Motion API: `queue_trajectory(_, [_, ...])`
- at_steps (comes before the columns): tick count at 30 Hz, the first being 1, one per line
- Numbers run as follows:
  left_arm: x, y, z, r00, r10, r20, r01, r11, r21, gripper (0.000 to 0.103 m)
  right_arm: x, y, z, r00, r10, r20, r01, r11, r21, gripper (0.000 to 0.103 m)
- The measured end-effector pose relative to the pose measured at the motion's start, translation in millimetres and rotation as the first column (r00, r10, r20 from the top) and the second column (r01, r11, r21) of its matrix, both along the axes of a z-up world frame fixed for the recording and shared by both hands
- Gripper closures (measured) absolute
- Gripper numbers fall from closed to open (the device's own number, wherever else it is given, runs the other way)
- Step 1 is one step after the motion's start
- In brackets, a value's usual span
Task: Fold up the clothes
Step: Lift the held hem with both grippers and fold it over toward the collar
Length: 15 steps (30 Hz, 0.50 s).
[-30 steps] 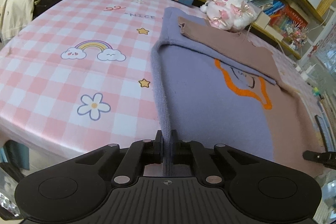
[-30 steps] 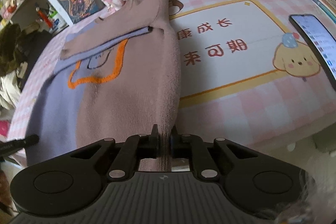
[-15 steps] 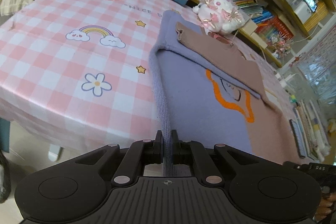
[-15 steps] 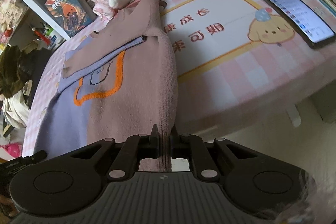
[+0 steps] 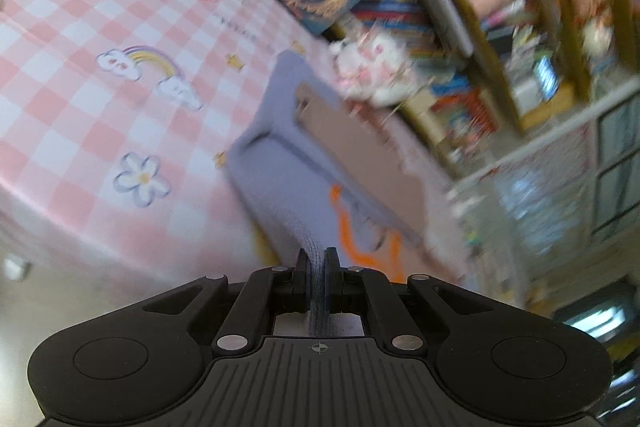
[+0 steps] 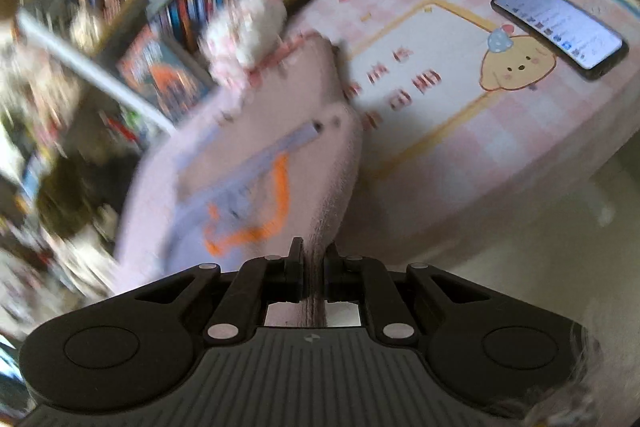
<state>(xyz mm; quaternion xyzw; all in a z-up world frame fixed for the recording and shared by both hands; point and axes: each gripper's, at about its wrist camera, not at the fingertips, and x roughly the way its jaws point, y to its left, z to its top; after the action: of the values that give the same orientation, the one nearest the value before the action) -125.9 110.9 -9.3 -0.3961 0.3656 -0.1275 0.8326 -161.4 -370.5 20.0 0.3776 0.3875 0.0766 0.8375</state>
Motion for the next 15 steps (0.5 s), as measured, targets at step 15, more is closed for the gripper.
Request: queue_trajectory(15, [87, 17, 18, 0.981, 0.178, 0.071, -0.160, 0.965, -0.209, 0.099, 79, -25, 31, 0.972, -0.175, 0.154, 0.104, 0.917, 0.386, 0.095])
